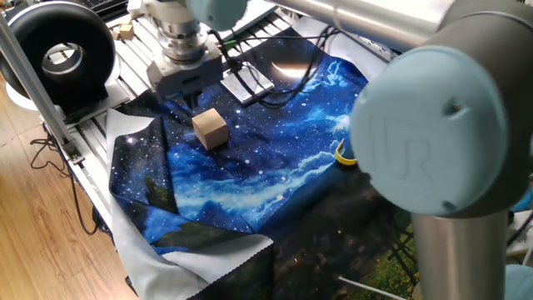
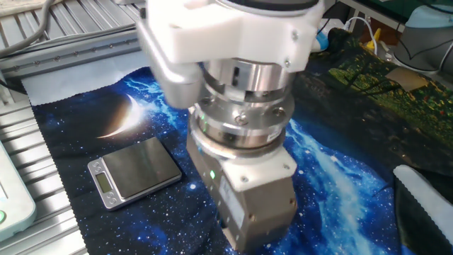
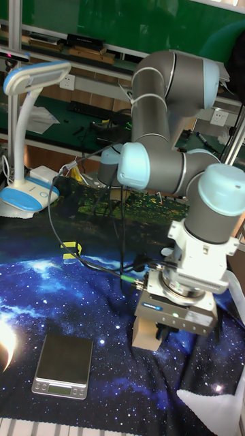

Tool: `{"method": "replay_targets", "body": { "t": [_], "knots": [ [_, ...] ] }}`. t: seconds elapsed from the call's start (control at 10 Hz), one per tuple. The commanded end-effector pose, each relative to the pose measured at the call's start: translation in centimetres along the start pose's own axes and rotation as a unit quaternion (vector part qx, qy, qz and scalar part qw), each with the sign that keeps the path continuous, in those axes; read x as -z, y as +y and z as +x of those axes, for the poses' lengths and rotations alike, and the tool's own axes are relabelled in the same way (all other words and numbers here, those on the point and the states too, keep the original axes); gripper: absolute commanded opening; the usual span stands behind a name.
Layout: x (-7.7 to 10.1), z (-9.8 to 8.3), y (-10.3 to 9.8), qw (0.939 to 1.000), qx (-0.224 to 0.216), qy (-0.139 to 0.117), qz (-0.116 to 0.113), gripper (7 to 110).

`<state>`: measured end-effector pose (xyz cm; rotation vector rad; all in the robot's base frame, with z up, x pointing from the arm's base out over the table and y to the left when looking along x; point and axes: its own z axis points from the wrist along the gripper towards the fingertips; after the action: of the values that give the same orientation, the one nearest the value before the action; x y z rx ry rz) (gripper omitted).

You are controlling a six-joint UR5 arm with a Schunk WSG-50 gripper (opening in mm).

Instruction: Place the block on the scale

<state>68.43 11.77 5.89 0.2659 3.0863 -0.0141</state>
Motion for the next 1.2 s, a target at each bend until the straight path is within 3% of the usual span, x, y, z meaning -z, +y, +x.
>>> {"method": "replay_targets", "body": {
  "t": [0.0,0.2,0.3,0.6,0.7,1.1],
  "knots": [
    [0.3,1.9,-1.1,0.9998,0.013,0.011,-0.007,7],
    [0.5,2.2,-0.7,0.9993,0.028,0.015,-0.019,7],
    [0.5,2.5,-0.7,0.9988,0.040,0.019,-0.021,44],
    [0.4,2.3,-0.9,0.9988,0.041,0.017,-0.019,44],
    [0.1,2.2,-1.0,0.9989,0.040,0.017,-0.016,66],
    [-0.5,1.7,-1.2,0.9997,0.019,0.013,-0.008,66]
  ]
}}
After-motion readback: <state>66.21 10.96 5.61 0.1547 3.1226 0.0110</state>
